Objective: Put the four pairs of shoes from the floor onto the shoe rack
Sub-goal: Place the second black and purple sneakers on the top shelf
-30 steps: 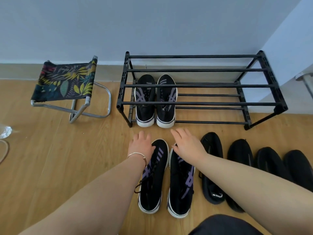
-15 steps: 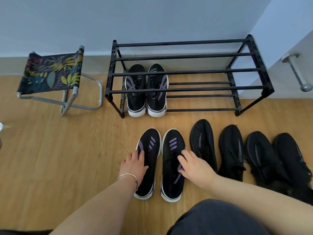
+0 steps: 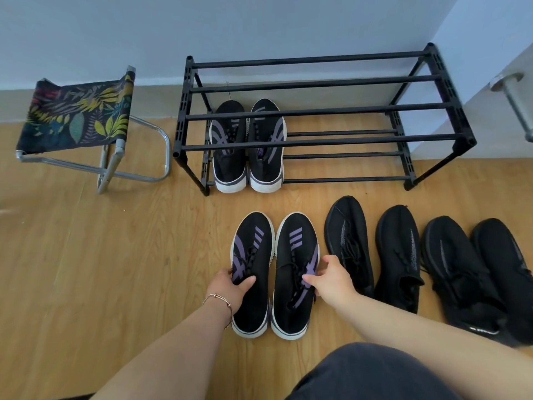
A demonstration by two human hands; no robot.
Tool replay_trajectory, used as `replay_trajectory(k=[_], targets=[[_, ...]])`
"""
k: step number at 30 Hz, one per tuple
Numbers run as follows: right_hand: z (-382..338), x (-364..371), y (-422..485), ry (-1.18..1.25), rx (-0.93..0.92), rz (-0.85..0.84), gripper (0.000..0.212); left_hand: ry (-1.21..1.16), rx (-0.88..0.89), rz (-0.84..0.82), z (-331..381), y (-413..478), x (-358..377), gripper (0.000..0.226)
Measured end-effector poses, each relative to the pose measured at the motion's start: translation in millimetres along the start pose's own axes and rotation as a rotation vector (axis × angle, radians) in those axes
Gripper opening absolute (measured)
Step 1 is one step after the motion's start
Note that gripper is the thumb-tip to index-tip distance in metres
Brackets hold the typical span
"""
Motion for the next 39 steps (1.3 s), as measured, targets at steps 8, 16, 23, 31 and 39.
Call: replay_trajectory(k=[8, 16, 23, 31, 39], targets=[[1.2, 0.3, 0.9, 0.169, 0.002, -0.044, 0.05, -0.079, -0.022, 0.074, -7.7, -0.2, -13.9, 0.05], [-29.7, -24.6, -9.5, 0.157, -0.065, -0.085, 0.048, -0.226, -0.013, 0.097, 2.3, -15.7, -18.8, 0.045], [-80.1, -52.3, -36.4, 0.125, -0.118, -0.139, 0.049, -0.299, 0.026, 0.1, 28.9, -40.6, -57.2, 0.041], [-155.7, -88.7, -71.1, 0.183, -0.207, -0.15, 0.046, -0.37, 0.092, 0.098, 69.9, -58.4, -112.5, 0.046], [-250.4, -134.4, -52.4, 0.309, -0.31, -0.054, 0.049, -0.338, 0.264, 0.167, 180.6, -38.3, -179.5, 0.047]])
Point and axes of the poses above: each hand's wrist, its own y-axis towards the middle knuckle, its own x-axis out of the palm, z = x × y, the point moved 10 cm from there along y, towards the middle knuckle, and after that the axes turned 4 degrees about x, right-handed, at the moved point
